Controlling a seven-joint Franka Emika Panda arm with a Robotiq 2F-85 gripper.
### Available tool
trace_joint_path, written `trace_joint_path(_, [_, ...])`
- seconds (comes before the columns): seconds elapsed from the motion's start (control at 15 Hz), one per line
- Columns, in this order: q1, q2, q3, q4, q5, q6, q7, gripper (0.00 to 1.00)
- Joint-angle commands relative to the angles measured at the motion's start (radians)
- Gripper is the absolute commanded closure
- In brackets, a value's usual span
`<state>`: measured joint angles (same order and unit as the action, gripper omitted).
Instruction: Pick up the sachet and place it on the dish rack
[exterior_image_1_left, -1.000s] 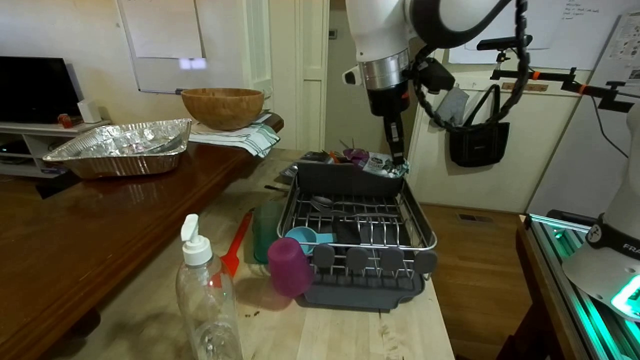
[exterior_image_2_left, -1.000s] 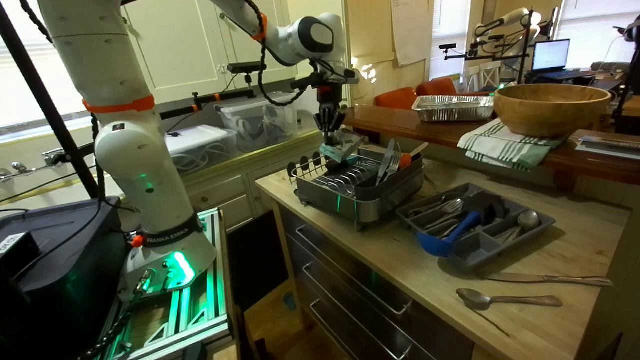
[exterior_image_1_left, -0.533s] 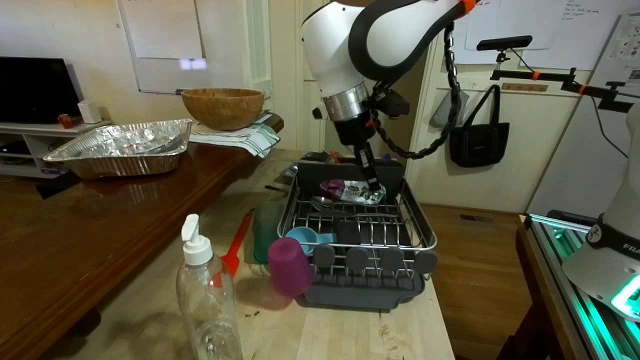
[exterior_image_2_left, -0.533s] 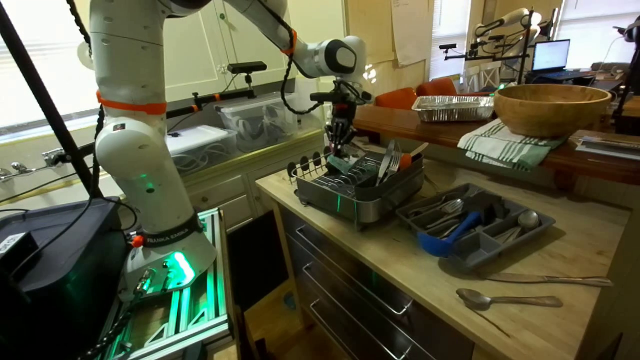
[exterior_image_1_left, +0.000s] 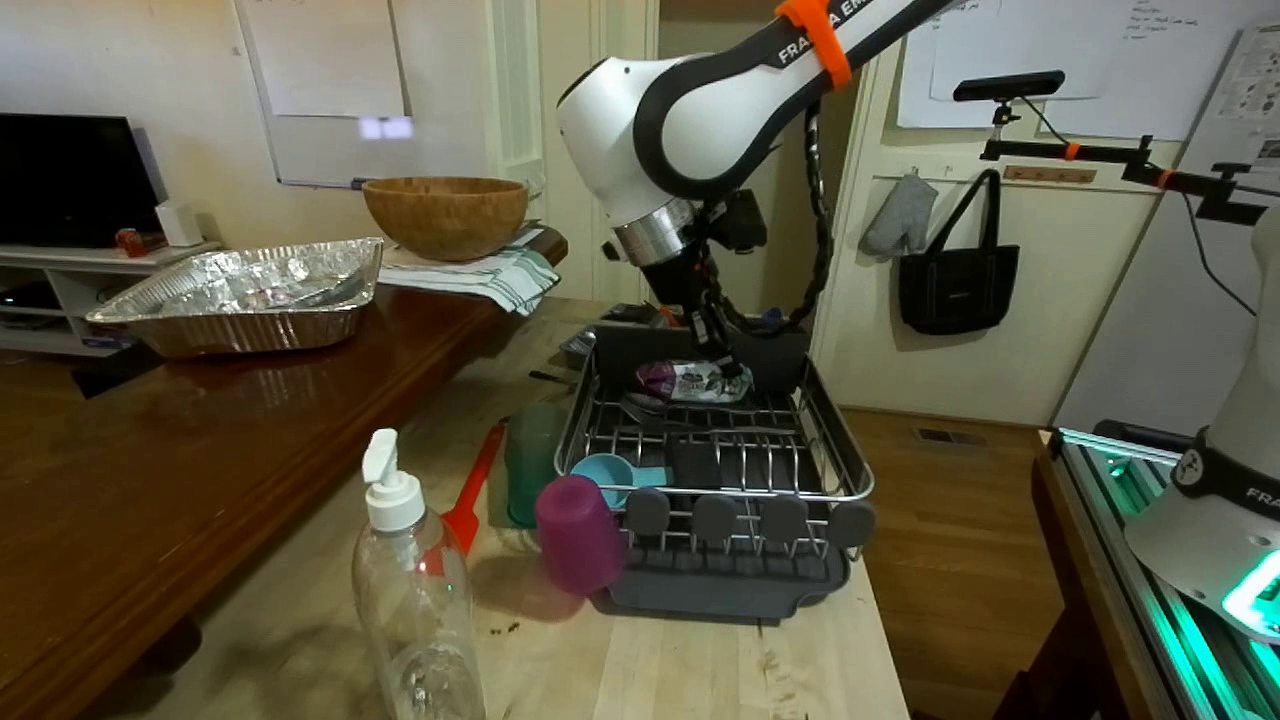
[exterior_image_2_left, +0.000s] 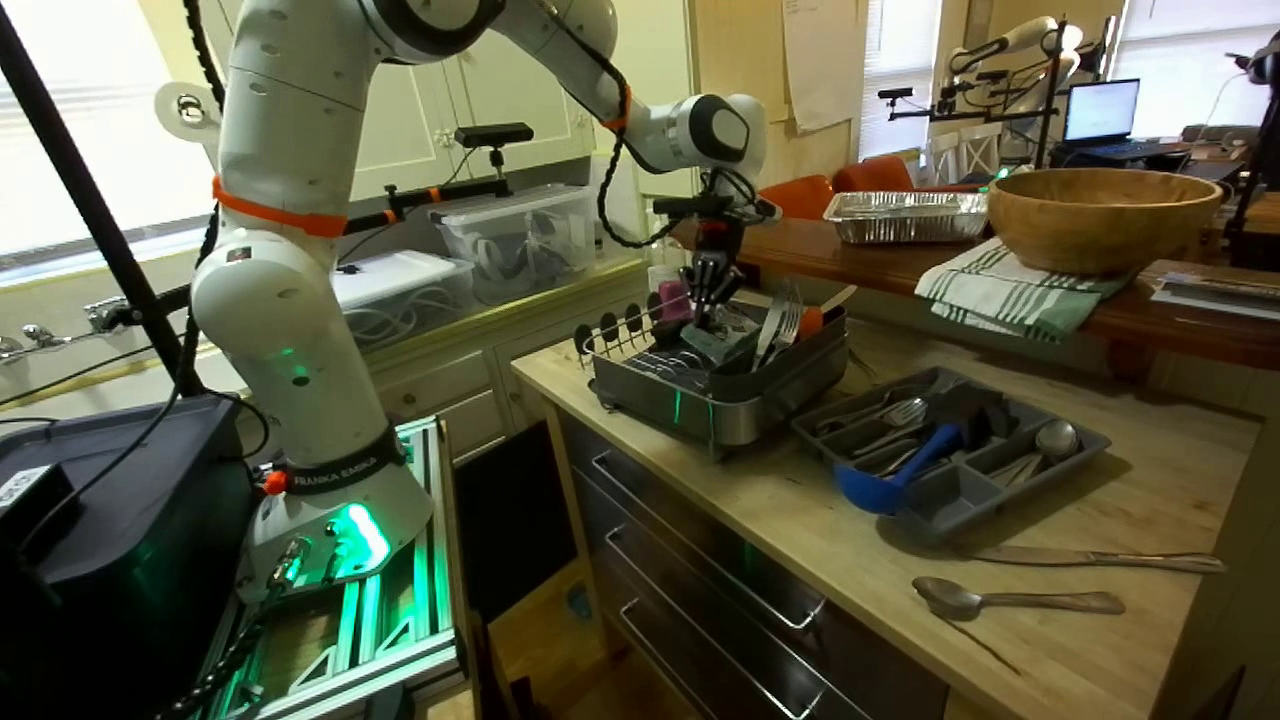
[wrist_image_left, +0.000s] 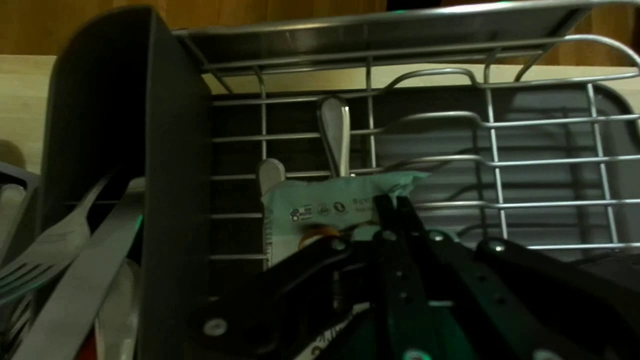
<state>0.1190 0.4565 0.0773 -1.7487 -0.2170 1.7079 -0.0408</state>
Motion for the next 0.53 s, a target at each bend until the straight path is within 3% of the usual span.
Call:
trace_joint_path(0.0, [0.015, 0.14, -0.02, 0.18, -0.047, -0.121, -0.014, 0.99])
trace_joint_path(0.07, [0.017, 0.164, -0.022, 0.212, -0.054, -0.151, -0.021, 0.72])
trace_joint_path(0.13, [0.019, 0.18, -0.024, 0.237, -0.059, -0.177, -0.016, 0.71])
trace_joint_path(0.33, [0.019, 0.19, -0.017, 0.27, -0.046, -0.233, -0.015, 0.49])
trace_joint_path(0.47, [0.023, 0.145, -0.007, 0.229, -0.037, -0.23, -0.007, 0.36])
